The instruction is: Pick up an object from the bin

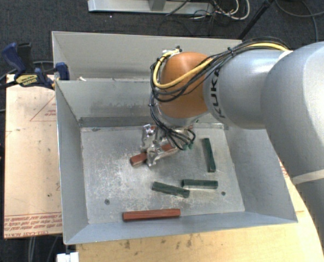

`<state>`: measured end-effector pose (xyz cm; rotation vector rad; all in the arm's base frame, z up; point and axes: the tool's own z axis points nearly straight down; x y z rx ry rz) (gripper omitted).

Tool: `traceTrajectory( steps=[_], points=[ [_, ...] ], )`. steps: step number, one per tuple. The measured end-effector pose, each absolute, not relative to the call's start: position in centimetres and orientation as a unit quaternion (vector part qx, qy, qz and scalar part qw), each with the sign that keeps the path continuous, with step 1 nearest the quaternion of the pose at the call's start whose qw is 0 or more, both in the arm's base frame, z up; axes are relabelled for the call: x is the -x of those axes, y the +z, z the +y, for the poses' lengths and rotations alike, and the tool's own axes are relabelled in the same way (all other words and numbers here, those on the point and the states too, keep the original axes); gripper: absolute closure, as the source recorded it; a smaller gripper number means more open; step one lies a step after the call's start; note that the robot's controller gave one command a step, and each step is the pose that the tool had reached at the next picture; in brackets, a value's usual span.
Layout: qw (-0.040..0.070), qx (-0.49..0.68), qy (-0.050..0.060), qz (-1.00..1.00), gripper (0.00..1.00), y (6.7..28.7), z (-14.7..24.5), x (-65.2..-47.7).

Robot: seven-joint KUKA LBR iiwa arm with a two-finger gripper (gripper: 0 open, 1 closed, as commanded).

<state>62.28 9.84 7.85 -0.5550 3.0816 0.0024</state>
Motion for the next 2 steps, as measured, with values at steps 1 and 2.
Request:
traceTrajectory(
  steps=[1,2],
  points=[
    [0.005,0.177,0.001,0.984,1.0,7.9,9.8,-62.3],
    [0.003,0.233,0.001,0.973,1.0,21.8,12.2,-62.7]
  ],
)
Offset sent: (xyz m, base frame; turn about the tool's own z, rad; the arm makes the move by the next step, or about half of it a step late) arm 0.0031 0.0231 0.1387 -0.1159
